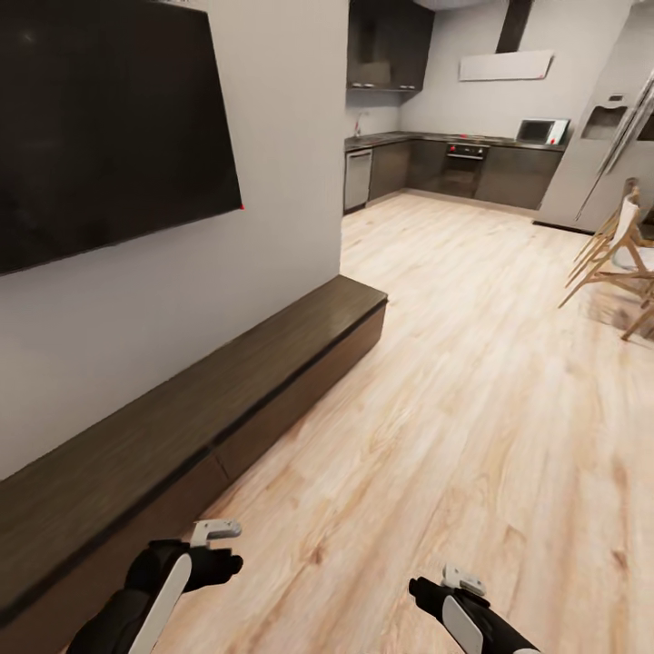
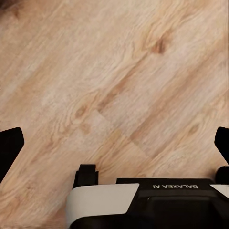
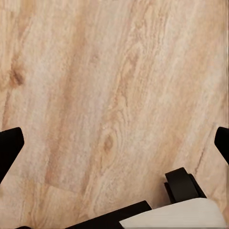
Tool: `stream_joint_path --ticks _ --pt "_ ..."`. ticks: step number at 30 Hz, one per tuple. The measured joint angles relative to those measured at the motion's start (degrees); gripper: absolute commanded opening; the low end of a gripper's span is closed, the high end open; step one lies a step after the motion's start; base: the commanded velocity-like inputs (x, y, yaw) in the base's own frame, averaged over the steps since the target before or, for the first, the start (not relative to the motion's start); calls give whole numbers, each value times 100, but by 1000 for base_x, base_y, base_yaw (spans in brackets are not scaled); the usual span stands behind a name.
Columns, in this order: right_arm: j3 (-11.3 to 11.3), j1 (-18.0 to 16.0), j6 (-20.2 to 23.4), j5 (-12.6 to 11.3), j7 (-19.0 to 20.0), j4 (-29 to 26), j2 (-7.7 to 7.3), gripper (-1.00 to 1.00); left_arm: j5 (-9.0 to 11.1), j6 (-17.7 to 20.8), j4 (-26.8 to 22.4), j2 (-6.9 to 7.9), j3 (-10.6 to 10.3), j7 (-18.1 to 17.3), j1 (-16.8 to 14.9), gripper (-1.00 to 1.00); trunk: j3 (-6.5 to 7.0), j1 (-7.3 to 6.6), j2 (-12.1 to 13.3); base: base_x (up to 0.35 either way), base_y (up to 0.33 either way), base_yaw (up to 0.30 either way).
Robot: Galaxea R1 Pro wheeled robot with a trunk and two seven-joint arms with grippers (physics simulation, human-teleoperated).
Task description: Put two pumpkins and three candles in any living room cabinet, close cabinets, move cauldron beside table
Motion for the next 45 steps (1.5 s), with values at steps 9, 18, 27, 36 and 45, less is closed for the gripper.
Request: stream_joint_path --ticks 9,18,27,36,45 --pt "10 0 166 51 -1 -1 -5 100 -17 -199 984 -84 3 156 -175 100 162 -198 361 0 0 -286" --pt "65 0 619 106 -25 5 -210 100 -9 -1431 2906 -205 18 170 -437 100 323 -395 722 0 0 -288" --pt "66 43 401 114 -6 9 -327 100 -6 -2833 4073 -268 26 166 -448 100 481 -593 1083 0 0 -285" --pt "66 83 200 129 16 179 -324 100 7 -3305 4270 -271 28 157 -448 100 602 -791 1444 0 0 -254" --pt "66 96 -149 123 18 438 -326 100 1 -3349 4284 -262 19 137 -448 100 586 -791 1445 0 0 -268"
